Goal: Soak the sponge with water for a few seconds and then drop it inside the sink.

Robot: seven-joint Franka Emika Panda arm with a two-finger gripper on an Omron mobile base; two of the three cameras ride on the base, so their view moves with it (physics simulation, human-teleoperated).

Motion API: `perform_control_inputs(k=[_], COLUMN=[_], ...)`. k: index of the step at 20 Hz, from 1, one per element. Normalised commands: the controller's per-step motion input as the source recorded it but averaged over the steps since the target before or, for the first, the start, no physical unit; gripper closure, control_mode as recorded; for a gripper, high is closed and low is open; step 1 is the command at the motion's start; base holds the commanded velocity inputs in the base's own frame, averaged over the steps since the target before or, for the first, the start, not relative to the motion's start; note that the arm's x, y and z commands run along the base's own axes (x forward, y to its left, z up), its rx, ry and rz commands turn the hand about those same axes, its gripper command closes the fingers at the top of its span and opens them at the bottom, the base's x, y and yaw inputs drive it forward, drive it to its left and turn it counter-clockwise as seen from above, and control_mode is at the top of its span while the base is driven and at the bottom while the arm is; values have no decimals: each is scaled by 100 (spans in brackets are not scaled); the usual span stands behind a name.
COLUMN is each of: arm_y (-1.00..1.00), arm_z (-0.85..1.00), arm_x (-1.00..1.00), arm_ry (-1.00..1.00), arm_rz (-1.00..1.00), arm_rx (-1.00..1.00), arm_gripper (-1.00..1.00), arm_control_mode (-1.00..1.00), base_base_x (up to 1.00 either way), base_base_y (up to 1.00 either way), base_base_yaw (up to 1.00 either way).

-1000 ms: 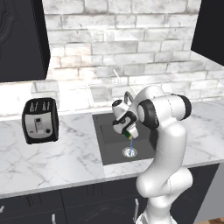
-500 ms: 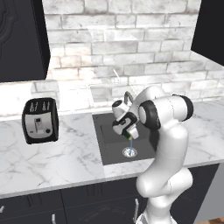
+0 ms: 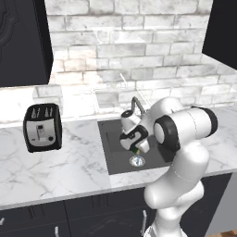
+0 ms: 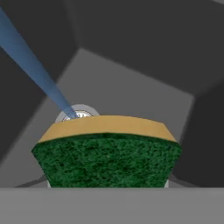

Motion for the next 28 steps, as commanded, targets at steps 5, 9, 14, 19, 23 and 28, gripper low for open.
perform_control_inputs(k=[5, 9, 14, 19, 23, 28], arm_y=[10, 0, 0, 5, 12, 14], arm_z=[23, 52, 44, 12, 0, 3], arm_x=[-8, 13, 8, 0, 0, 0], arm_ry=[0, 1, 6, 15, 21, 21], arm_rz=[23, 28, 34, 33, 32, 28], arm_rx=[3, 0, 0, 0, 0, 0], arm_gripper=[100, 100, 100, 100, 100, 100], arm_control_mode=[-100, -100, -100, -100, -100, -100], base_base_x=[0, 0, 0, 0, 0, 0], base_base_y=[0, 0, 0, 0, 0, 0], base_base_yaw=[0, 0, 0, 0, 0, 0])
